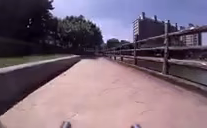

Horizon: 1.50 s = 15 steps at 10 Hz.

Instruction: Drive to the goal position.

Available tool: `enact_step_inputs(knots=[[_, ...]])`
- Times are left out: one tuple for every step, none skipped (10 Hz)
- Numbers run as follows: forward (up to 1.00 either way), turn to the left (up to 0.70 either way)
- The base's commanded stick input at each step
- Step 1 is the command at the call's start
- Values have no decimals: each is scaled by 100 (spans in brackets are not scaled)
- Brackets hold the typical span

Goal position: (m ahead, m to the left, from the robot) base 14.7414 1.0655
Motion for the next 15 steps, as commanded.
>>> enact_step_inputs(knots=[[70, 0], [70, 0], [70, 0], [70, 0], [70, 0], [70, 0], [70, 0], [70, 0], [70, 0], [70, 0], [70, 0], [70, 0], [70, 0], [70, 0], [70, 0]])
